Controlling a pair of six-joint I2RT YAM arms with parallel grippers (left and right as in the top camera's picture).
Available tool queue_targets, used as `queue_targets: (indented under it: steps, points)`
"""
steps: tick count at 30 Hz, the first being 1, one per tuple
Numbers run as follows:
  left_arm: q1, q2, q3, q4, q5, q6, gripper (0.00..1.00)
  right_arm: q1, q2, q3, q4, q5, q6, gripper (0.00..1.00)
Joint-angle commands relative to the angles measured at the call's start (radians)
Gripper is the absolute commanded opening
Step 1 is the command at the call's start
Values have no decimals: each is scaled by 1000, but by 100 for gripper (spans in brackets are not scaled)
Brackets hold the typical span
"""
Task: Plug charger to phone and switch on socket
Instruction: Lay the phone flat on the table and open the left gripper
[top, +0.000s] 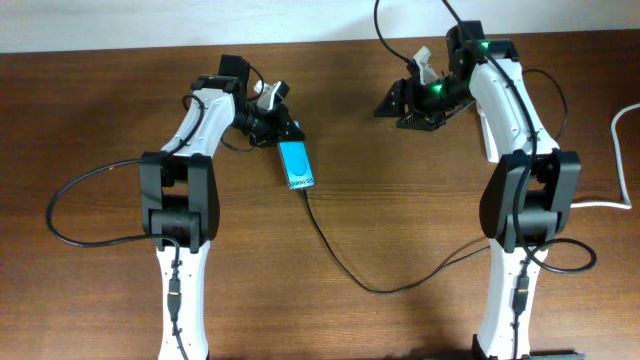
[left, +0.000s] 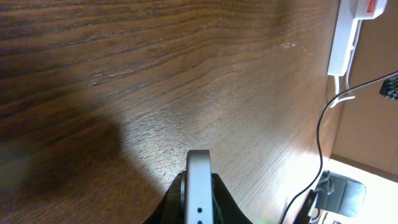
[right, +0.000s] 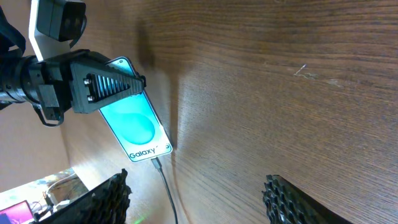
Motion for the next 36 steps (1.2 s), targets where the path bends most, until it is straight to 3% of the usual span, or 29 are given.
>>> queue_targets:
  steps: [1,8,16,23,26,29,36]
  points:
    - [2,-3,3,9,-160,68,11,-2,19,6,-7,9,-14,70]
    - [2,-3,3,9,-163,68,16,-2,19,6,-11,9,-14,70]
    - [2,-3,3,8,-163,68,34,-2,19,6,-17,9,-33,70]
    - [2,-3,3,8,-163,68,36,-2,19,6,-22,9,-37,70]
    - [2,-3,3,3,-186,68,50,-2,19,6,-23,9,-37,70]
    - [3,-3,3,2,-189,68,52,-2,19,6,-23,9,-37,70]
    - [2,-3,3,2,-339,53,56,-2,19,6,-29,9,-37,70]
